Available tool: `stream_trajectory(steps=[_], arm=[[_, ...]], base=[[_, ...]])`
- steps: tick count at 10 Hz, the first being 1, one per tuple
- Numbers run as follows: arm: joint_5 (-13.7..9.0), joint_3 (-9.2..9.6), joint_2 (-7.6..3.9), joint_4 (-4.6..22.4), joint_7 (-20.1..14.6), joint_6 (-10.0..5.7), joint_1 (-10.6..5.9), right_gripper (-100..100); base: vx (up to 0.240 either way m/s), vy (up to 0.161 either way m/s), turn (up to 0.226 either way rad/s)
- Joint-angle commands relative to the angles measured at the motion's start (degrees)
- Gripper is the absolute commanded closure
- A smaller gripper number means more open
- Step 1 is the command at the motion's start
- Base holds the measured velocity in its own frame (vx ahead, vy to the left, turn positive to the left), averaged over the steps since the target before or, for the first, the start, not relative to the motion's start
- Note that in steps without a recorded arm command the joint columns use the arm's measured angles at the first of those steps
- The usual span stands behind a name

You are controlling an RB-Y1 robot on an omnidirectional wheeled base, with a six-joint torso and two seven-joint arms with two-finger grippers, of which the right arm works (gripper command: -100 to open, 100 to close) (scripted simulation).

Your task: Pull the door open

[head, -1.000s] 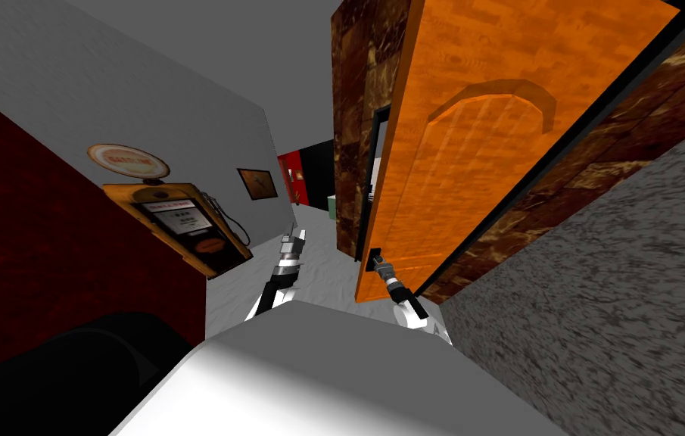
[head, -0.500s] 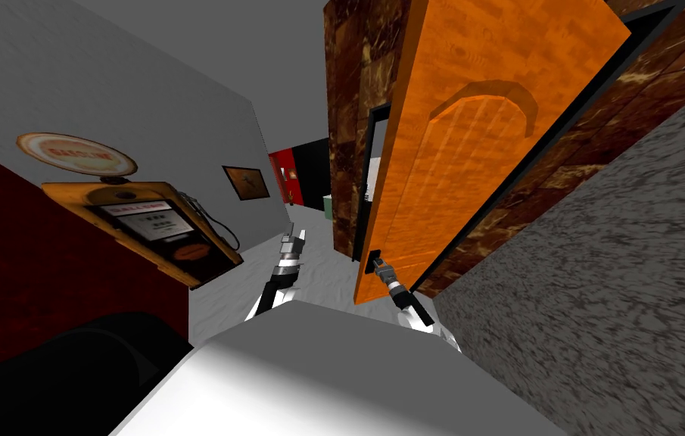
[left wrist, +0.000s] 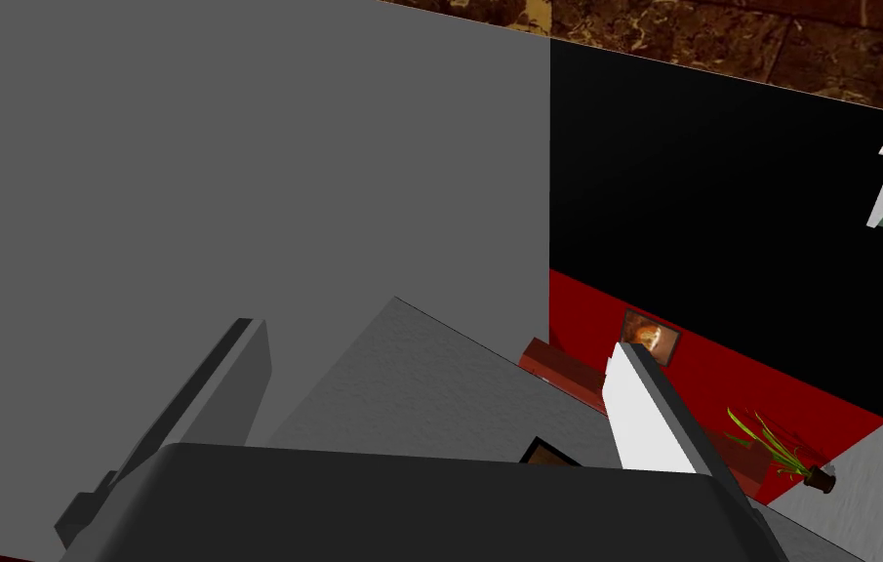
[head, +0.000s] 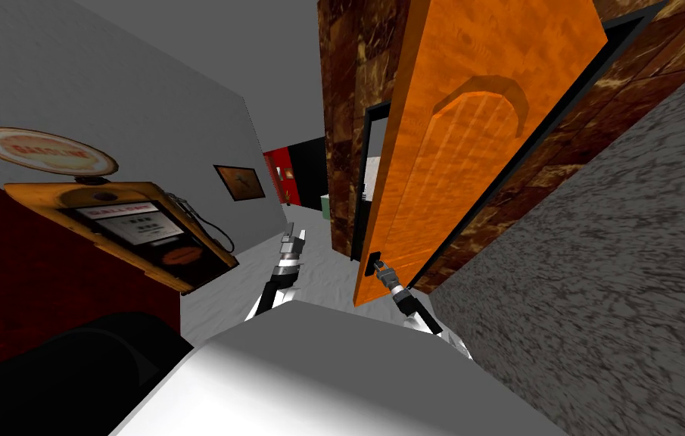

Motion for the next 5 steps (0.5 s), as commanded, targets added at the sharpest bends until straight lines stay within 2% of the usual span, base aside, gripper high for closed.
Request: stream_trajectory(steps=[1,5], arm=[[0.4,1.14,-1.82,-0.8,-1.4,-1.29,0.14,100],[1.4,4.00,-5.49,-2.1,-4.0,-3.63,0.69,100]], base=[[-0.030,-0.028,-0.023],[-0.039,-0.060,0.020]])
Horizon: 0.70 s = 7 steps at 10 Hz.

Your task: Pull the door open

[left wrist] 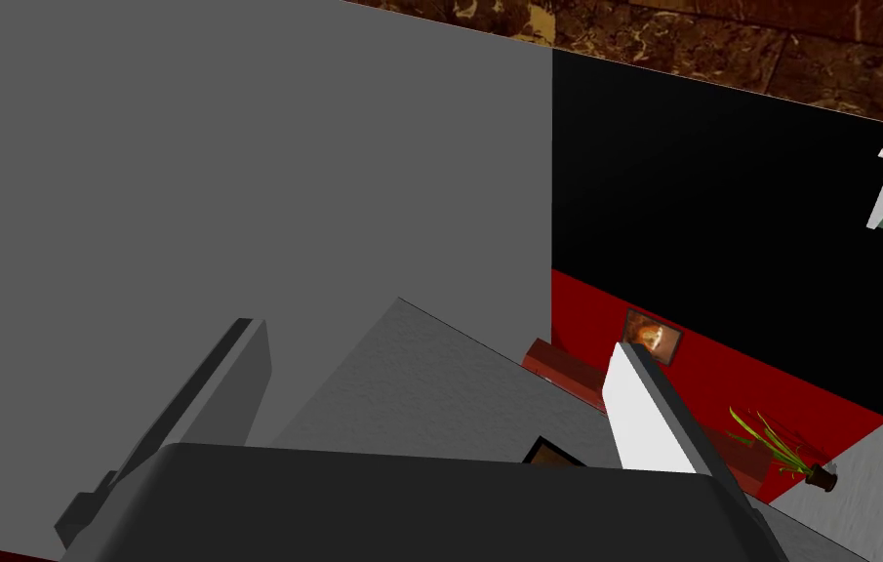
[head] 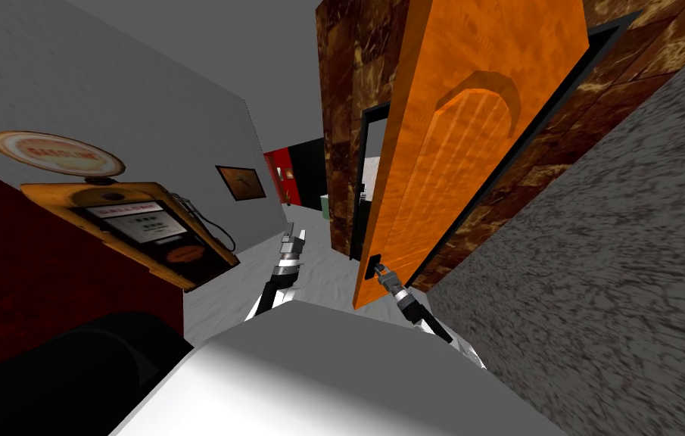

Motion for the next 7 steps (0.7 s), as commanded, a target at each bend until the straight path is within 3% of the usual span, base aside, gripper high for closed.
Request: stream_trajectory(steps=[1,3,4,5,7], arm=[[0.5,1.50,-2.09,-0.6,-1.6,-1.74,0.12,100],[0.9,2.52,-3.54,-1.1,-2.6,-2.83,0.40,100],[0.8,2.34,-2.98,-0.9,-2.2,-2.37,0.31,100],[1.4,2.77,-4.07,0.8,-3.2,-4.92,1.09,100],[2.1,3.05,-5.26,2.6,-4.2,-7.87,1.79,100]], base=[[-0.084,-0.126,0.101],[-0.136,-0.176,0.158],[-0.057,-0.058,0.029],[0.046,0.025,-0.103],[0.068,0.057,-0.120]])
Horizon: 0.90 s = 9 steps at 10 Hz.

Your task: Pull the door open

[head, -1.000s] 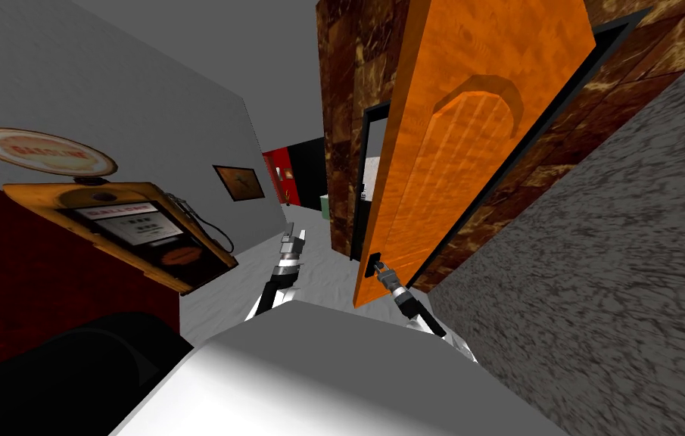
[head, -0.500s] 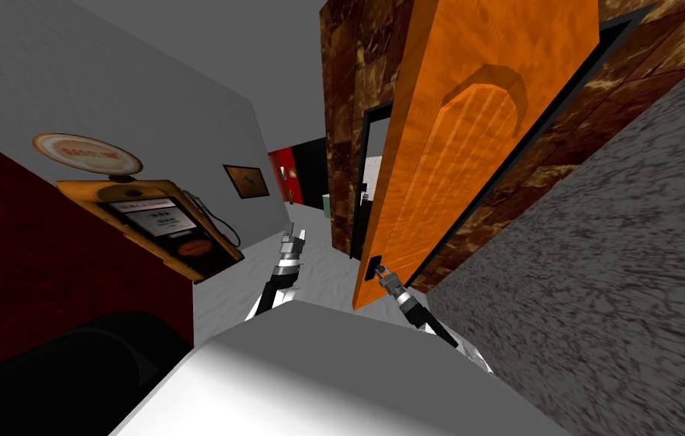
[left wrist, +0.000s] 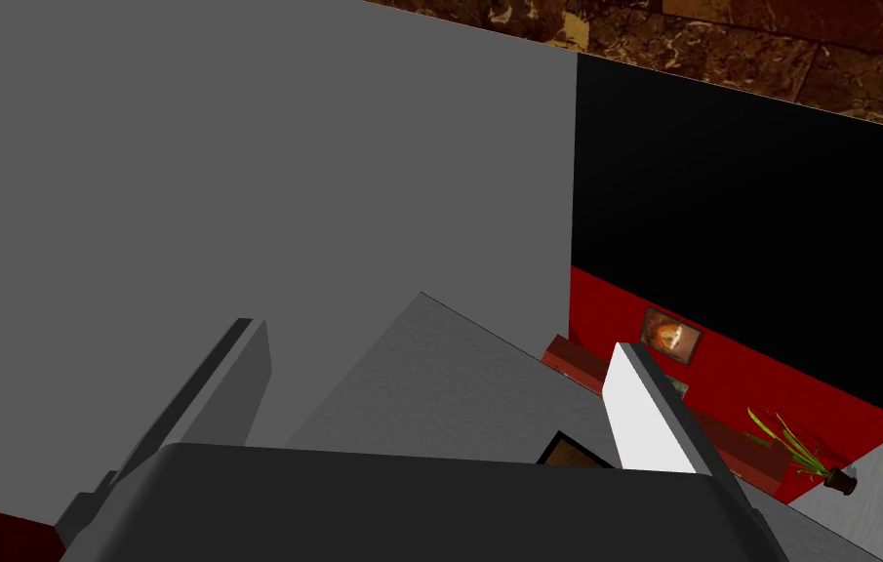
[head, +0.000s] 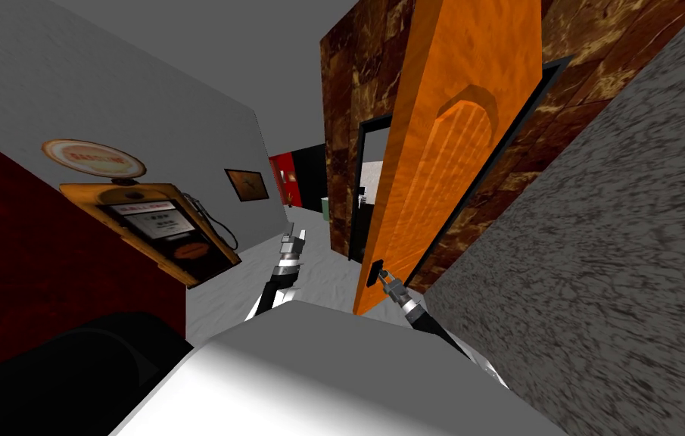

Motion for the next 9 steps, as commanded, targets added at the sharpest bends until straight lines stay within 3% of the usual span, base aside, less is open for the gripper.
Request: stream_trajectory(steps=[1,4,6,9], arm=[[0.3,-0.39,-1.67,1.6,-1.1,-2.73,0.51,100],[1.6,0.47,-4.20,5.1,-3.3,-8.68,1.81,100],[1.6,0.47,-4.20,5.1,-3.3,-8.89,1.81,100],[3.0,1.83,-7.13,8.8,-6.1,-15.00,3.08,100]], base=[[0.046,0.057,-0.052],[0.024,0.036,-0.071],[0.002,0.002,-0.013],[0.001,-0.001,-0.030]])
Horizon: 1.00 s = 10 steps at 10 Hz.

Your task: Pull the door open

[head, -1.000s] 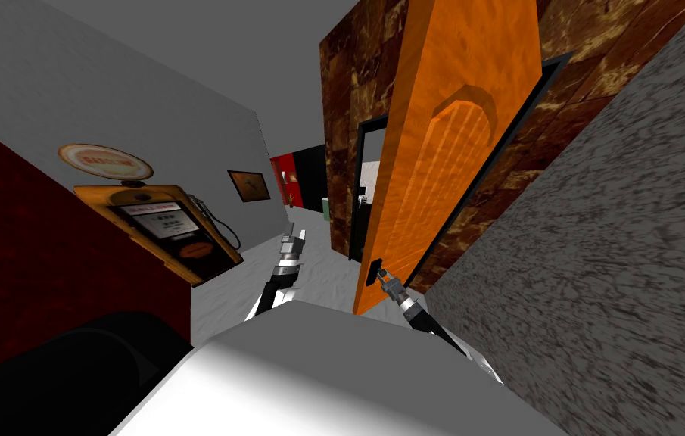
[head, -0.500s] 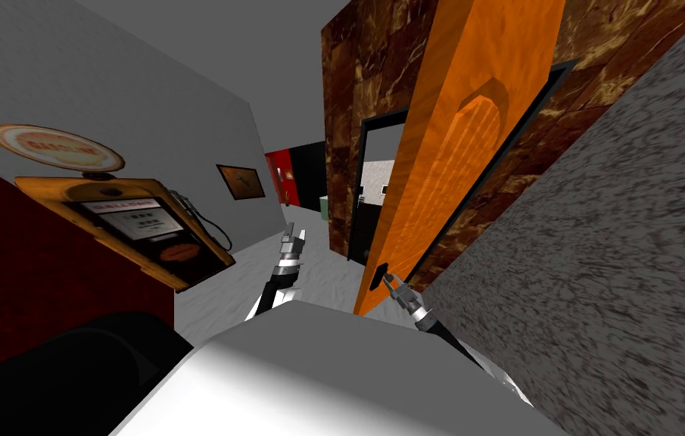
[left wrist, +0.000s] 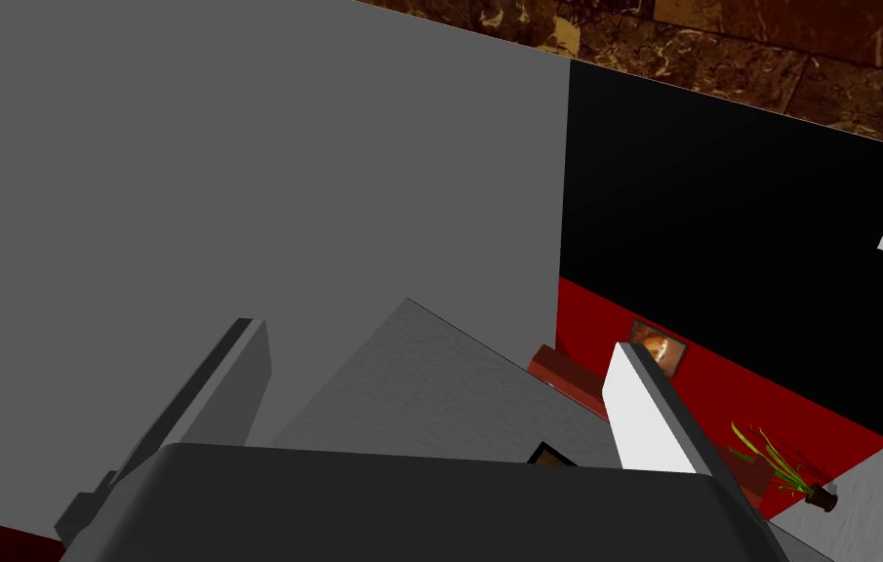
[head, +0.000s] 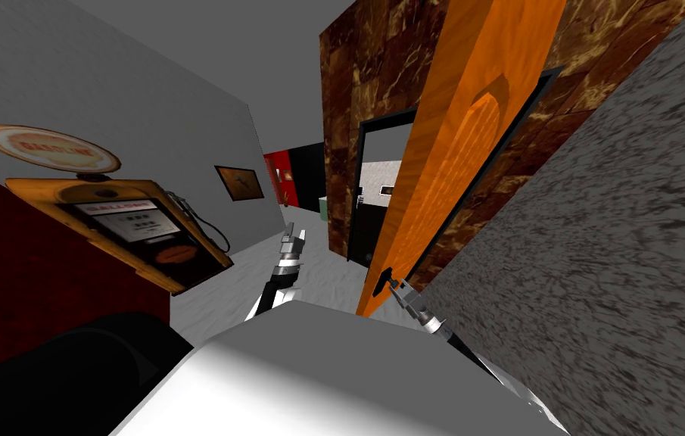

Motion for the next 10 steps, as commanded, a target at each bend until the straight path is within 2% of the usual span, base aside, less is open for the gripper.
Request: stream_trajectory(steps=[1,2,3,5,6,7,8,9,10], arm=[[0.0,-0.05,-1.11,1.6,-0.8,-1.51,0.11,100],[0.5,0.51,-2.13,2.8,-1.8,-3.86,0.50,100],[0.5,0.51,-2.13,2.8,-1.8,-3.86,0.50,100],[1.4,1.79,-4.20,4.9,-4.0,-8.14,1.18,100],[1.4,1.79,-4.20,4.9,-4.0,-8.49,1.18,100],[1.9,2.48,-5.21,5.9,-5.1,-10.38,1.48,100],[1.9,2.48,-5.21,5.9,-5.1,-10.73,1.48,100],[2.2,3.57,-7.07,4.6,-6.3,-11.89,2.01,-100],[2.6,4.42,-8.15,4.1,-7.1,-12.98,2.25,-100]], base=[[-0.011,0.006,-0.017],[0.000,0.000,0.000],[0.000,0.000,0.000],[0.003,-0.001,0.013],[0.012,-0.002,-0.005],[0.009,-0.026,0.006],[0.002,-0.034,0.006],[0.021,0.000,-0.179],[0.035,0.037,-0.221]])
